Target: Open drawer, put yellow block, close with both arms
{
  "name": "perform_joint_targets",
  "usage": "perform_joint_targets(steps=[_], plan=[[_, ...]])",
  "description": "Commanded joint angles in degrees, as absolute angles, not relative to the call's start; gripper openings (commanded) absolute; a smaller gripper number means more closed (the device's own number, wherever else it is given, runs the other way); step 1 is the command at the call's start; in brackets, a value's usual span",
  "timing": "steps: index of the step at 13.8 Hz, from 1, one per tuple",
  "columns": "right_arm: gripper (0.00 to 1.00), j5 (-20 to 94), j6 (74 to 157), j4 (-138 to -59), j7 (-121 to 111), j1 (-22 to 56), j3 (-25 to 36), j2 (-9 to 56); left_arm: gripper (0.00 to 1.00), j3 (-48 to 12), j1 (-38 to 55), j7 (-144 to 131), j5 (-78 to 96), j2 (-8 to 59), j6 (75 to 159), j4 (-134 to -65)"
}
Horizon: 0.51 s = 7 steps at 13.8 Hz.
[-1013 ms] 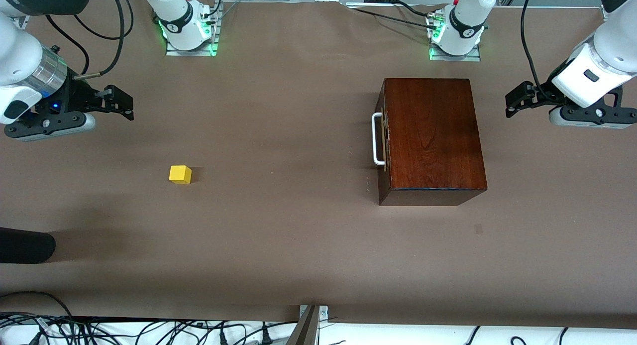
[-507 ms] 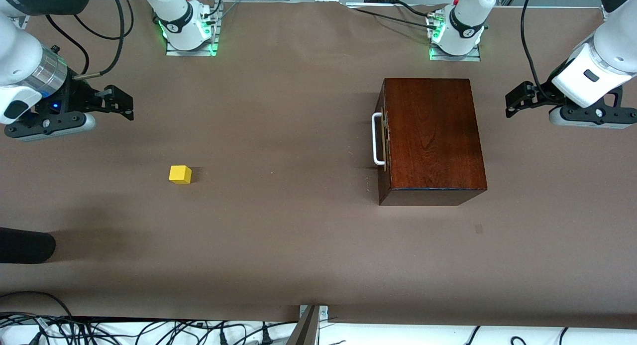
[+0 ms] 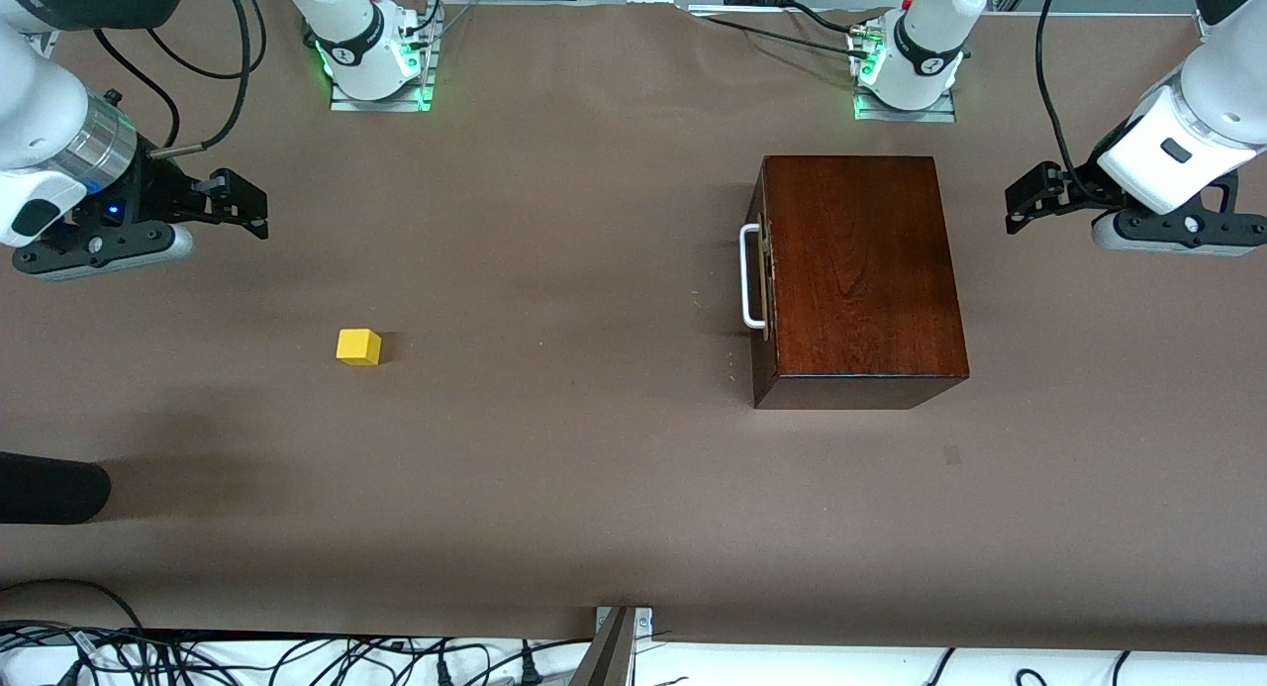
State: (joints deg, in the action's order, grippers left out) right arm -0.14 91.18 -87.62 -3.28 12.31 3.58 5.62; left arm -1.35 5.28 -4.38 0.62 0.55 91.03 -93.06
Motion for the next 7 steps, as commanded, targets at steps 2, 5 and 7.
perform_joint_targets(steps=[2,5,7], plan=[[1.0,0.3,91.6,-86.6,-4.2,12.3,3.6,6.1,1.0,-1.3,5.4,-4.7,0.1,1.5,89.6,-91.0],[1.0,0.2,91.7,-86.5,-4.3,12.3,3.7,6.1,1.0,-1.3,5.5,-4.7,0.1,1.5,89.6,-91.0],[1.0,0.1,91.7,-86.5,-4.3,12.3,3.7,6.1,1.0,-1.3,5.5,-4.7,0.1,1.6,89.6,-91.0]])
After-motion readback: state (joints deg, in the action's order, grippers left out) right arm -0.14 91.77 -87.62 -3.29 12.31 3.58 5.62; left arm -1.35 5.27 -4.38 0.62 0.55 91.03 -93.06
